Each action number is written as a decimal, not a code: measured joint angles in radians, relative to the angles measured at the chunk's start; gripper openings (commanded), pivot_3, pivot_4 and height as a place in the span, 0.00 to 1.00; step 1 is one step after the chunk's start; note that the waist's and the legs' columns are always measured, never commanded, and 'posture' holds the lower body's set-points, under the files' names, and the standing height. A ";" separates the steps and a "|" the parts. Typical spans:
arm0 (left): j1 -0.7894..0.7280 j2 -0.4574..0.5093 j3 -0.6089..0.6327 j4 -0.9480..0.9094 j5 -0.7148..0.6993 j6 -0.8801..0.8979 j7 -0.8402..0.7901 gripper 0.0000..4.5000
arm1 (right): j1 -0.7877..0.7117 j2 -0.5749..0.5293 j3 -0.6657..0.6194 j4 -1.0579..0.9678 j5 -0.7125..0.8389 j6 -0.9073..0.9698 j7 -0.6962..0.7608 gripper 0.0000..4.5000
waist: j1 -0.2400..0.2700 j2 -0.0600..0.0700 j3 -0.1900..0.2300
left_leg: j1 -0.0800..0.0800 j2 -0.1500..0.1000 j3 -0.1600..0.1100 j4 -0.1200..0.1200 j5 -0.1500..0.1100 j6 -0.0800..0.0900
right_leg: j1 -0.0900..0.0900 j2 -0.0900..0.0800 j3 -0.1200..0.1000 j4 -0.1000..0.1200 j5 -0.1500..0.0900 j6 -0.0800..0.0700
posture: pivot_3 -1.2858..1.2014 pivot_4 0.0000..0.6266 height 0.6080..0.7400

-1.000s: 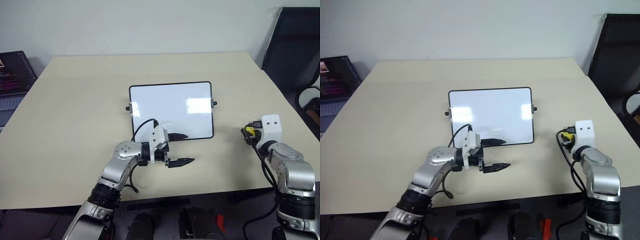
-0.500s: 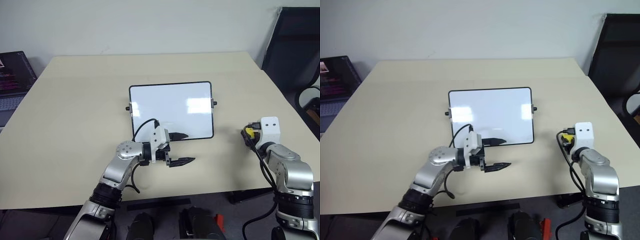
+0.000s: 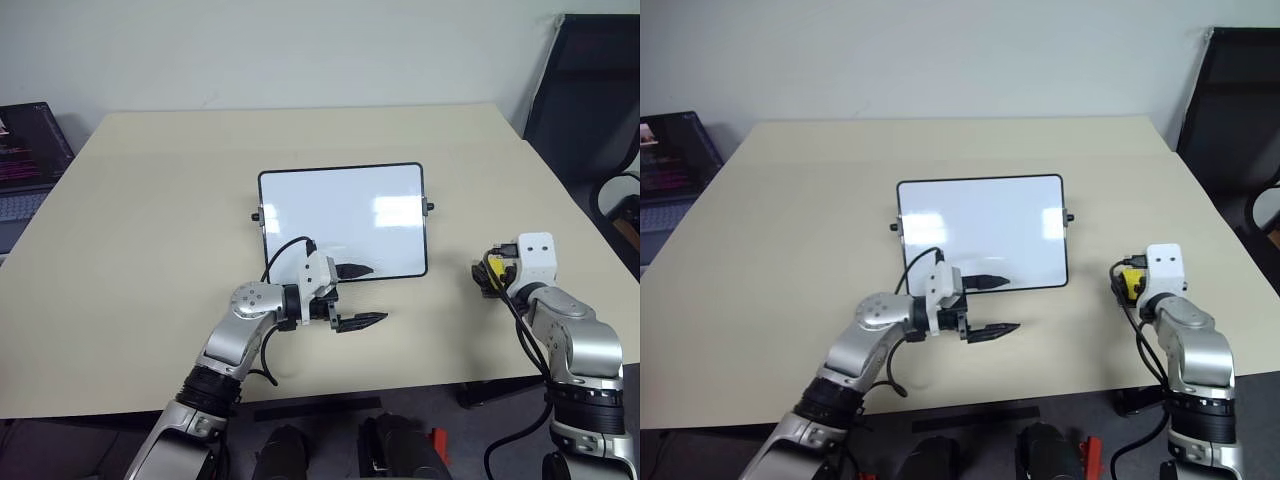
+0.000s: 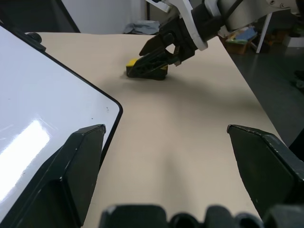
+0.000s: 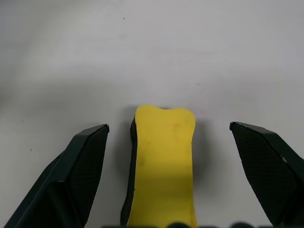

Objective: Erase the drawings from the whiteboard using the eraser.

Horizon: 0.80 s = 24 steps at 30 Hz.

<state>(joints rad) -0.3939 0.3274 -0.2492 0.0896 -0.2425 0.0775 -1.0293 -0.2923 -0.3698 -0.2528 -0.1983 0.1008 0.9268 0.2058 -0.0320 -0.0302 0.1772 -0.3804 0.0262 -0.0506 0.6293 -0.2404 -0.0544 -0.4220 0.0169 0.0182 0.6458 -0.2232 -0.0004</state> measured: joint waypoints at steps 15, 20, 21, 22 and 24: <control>0.308 -0.013 0.256 -0.250 0.234 0.092 0.633 1.00 | 0.333 0.130 0.058 -0.468 -0.085 -0.184 -0.151 0.99 | -0.001 0.001 0.000 | 0.001 0.002 -0.001 0.000 0.000 0.000 | 0.000 0.000 0.000 0.000 0.000 0.000 | 0.52 0.24 1.00; 0.432 -0.005 0.294 -0.275 0.266 0.081 0.705 1.00 | 0.405 0.108 0.139 -0.498 -0.219 -0.384 -0.211 0.99 | 0.002 0.000 0.000 | 0.001 0.001 -0.001 0.001 0.000 0.000 | 0.000 -0.001 0.000 -0.001 -0.003 -0.005 | 0.52 0.24 1.00; 0.453 -0.007 0.309 -0.288 0.267 0.076 0.722 1.00 | 0.406 0.114 0.133 -0.495 -0.228 -0.410 -0.224 0.99 | 0.002 0.000 0.000 | 0.001 0.001 0.000 0.001 0.000 0.000 | 0.000 -0.001 0.000 -0.001 -0.003 -0.006 | 0.52 0.24 1.00; 0.473 -0.007 0.321 -0.301 0.267 0.072 0.735 1.00 | 0.404 0.124 0.127 -0.486 -0.237 -0.431 -0.235 0.99 | 0.002 0.000 0.000 | 0.001 0.001 0.000 0.001 0.000 0.000 | 0.000 -0.001 0.000 -0.001 -0.004 -0.006 | 0.52 0.24 1.00; 0.507 -0.007 0.337 -0.325 0.266 0.072 0.744 1.00 | 0.401 0.138 0.118 -0.452 -0.240 -0.459 -0.247 0.99 | 0.002 0.000 0.000 | 0.001 0.001 0.000 0.000 0.000 0.000 | 0.000 -0.001 0.000 -0.001 -0.004 -0.006 | 0.52 0.24 1.00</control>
<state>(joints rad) 0.1133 0.3206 0.0876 -0.2357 0.0240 0.1498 -0.2849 0.1088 -0.2322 -0.1345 -0.6508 -0.1394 0.4676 -0.0417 -0.0297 -0.0300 0.1768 -0.3792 0.0276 -0.0508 0.6297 -0.2406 -0.0549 -0.4217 0.0159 0.0180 0.6452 -0.2268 -0.0062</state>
